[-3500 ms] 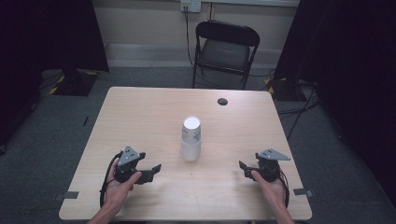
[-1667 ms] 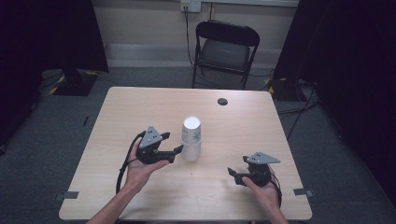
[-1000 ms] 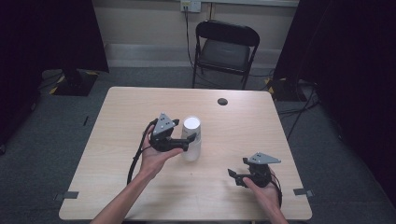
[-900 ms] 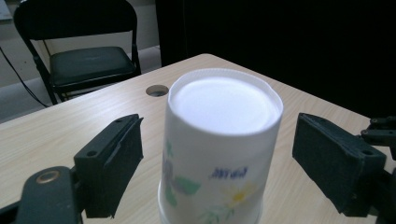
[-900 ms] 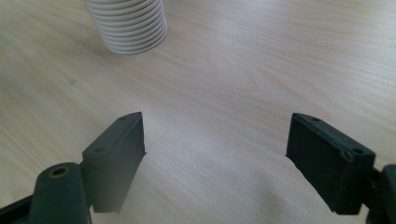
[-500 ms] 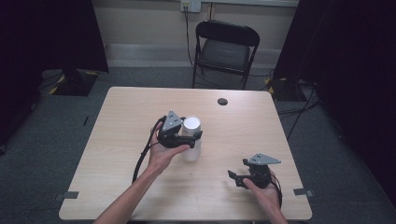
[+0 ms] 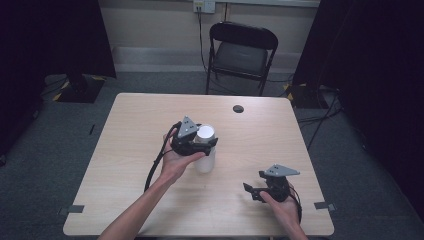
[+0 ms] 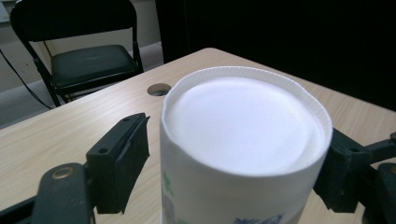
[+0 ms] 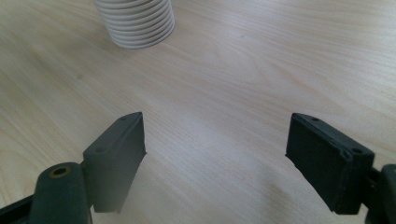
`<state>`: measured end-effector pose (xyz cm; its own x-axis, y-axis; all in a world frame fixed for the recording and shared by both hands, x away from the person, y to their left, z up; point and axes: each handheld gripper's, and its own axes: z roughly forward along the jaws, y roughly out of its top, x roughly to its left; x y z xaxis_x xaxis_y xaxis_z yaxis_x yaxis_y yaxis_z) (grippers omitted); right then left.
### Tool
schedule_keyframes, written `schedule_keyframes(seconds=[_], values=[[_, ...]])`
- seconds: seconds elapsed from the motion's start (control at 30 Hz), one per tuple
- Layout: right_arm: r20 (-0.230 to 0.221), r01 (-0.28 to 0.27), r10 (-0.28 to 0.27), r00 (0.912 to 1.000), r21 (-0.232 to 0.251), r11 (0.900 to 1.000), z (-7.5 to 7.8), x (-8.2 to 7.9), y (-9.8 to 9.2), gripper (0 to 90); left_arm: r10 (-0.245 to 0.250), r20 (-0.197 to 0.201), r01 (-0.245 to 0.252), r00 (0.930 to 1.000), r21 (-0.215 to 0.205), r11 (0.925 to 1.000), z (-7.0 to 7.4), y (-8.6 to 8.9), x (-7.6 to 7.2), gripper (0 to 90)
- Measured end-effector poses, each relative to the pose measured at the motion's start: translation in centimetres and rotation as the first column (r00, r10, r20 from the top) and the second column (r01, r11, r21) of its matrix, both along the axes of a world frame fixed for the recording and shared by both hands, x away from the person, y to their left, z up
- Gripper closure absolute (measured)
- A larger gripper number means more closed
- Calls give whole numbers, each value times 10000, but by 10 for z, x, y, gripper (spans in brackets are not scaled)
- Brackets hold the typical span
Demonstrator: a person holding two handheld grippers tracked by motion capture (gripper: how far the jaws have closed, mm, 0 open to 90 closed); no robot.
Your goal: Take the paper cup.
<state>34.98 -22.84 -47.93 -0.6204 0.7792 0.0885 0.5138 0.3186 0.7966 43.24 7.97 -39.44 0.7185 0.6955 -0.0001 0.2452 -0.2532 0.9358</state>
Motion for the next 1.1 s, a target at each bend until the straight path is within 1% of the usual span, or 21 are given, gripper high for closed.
schedule_keyframes(seconds=[0.03,0.07,0.13,0.2,0.23,0.33,0.43,0.57,0.6,0.67,0.7,0.77,0.8,0.87,0.9,0.97,1.03,1.07,1.1], values=[[-6,-33,33,10000,4,10000,0,0,0,192,-65,-160,61,9999,-244,9997,0,-1,1,255],[-2,-38,38,10000,2,10000,0,-1,0,192,-65,-160,61,9999,-244,9997,0,-1,1,276],[2,-48,48,10000,-1,10000,0,-1,0,193,-153,-144,152,9998,-66,9999,-1,-4,1,312],[-4,-48,48,10000,3,10000,0,0,0,193,-94,-154,92,9998,-143,9999,0,-4,0,318],[-4,-43,43,10000,6,10000,0,0,-1,194,-114,-221,107,9997,-305,9995,1,-2,1,320],[-1,-31,31,10000,14,10000,0,0,-1,195,-126,-233,120,9996,-234,9997,2,-3,1,322],[-11,-36,36,10000,-2,10000,0,0,0,196,-160,-233,152,9996,-335,9993,4,-1,1,326],[-11,-36,36,10000,8,10000,1,-1,0,198,-173,-252,166,9995,-308,9994,5,0,0,328],[-14,-31,31,10000,8,10000,1,-1,0,198,-147,-235,137,9996,-416,9990,6,1,0,329],[-17,-37,37,10000,2,10000,1,-1,0,198,-136,-240,125,9996,-454,9989,7,1,-1,330],[-23,-36,36,10000,-5,10000,1,-1,0,198,-223,-288,207,9993,-532,9984,10,2,1,330],[-92,-41,41,9999,-19,10000,0,0,0,199,-242,-340,219,9991,-684,9974,13,3,2,331],[-92,-41,41,9999,-19,10000,0,0,0,199,-242,-340,219,9991,-684,9974,13,3,2,332],[-105,-24,24,9999,8,10000,0,0,0,199,-295,-292,282,9991,-457,9986,16,0,2,334],[-105,-24,24,9999,8,10000,0,0,0,199,-295,-292,282,9991,-457,9986,16,0,2,334],[-84,-49,49,10000,14,10000,1,0,-1,200,-281,-146,273,9995,-506,9983,18,-1,1,335],[-78,-59,59,10000,29,10000,1,0,-1,205,-310,-148,304,9994,-428,9986,22,-1,2,337],[-81,-64,64,9999,30,10000,1,0,-1,205,-282,-130,275,9995,-487,9984,24,0,2,337],[-86,-77,77,9999,28,10000,1,0,-1,205,-266,-135,257,9996,-639,9976,26,1,2,338]])
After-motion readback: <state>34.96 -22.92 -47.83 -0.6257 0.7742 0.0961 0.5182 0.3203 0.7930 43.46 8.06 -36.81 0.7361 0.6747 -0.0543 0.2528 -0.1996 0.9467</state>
